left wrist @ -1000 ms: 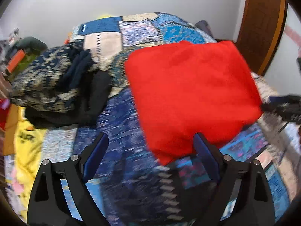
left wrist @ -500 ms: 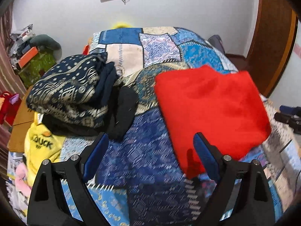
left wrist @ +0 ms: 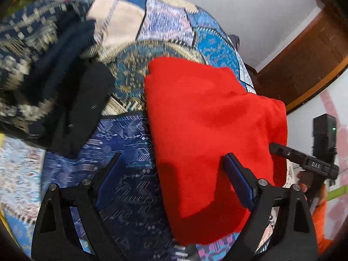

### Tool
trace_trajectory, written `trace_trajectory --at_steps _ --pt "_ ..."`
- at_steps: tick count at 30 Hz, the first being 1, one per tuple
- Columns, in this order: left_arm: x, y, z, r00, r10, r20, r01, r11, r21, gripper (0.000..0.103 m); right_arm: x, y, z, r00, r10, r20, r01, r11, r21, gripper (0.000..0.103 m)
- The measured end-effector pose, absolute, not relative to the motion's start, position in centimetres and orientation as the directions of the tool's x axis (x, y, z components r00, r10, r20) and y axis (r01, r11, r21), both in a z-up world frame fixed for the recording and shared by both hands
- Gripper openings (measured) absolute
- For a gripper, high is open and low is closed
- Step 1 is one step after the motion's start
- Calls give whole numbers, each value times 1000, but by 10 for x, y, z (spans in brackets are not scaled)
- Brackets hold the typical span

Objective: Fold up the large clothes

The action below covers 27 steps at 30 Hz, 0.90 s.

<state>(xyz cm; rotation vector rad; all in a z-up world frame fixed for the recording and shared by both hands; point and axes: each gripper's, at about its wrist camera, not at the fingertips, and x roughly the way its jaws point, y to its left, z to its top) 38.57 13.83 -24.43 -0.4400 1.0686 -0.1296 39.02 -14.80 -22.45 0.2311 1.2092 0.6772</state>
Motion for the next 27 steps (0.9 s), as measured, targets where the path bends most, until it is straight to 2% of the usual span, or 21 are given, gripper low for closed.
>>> trace_trajectory --at_steps 8,11,15,16,18,19,20,22,23,24,25,27 --pt "415 147 -274 449 -447 -774 -132 823 -552 93 414 -150 -250 101 681 -725 -312 714 627 90" --pt "421 148 -277 456 -455 -765 -136 813 -565 94 420 -152 -257 83 718 -691 -288 681 673 95" --pt "427 148 -279 458 -472 -753 -135 800 -584 94 422 -147 -256 57 743 -667 -277 653 705 95" --pt "428 148 -279 458 -479 -749 -132 796 -590 94 424 -146 -256 46 749 -661 -275 645 713 93" --pt "429 149 -280 456 -490 -743 -132 789 -601 94 426 -144 -256 11 768 -640 -266 619 739 80" --pt "429 150 -280 457 -497 -738 -134 781 -610 94 427 -143 -257 -21 793 -609 -243 587 772 66" --pt "429 151 -280 459 -506 -730 -135 773 -620 93 426 -145 -258 -35 808 -588 -223 568 793 58" --pt "426 154 -278 464 -511 -724 -140 764 -629 88 421 -145 -252 -19 797 -604 -222 586 779 53" --pt "425 155 -277 466 -517 -718 -137 759 -636 78 419 -144 -249 -10 789 -614 -236 595 768 47" --pt "426 155 -277 464 -554 -691 -119 734 -669 61 415 -144 -242 5 779 -627 -251 608 754 44" --pt "423 158 -274 467 -572 -675 -122 714 -689 60 411 -145 -235 20 773 -634 -258 616 744 38" --pt "422 160 -268 473 -575 -668 -118 710 -694 44 409 -145 -225 35 761 -648 -255 633 731 33"
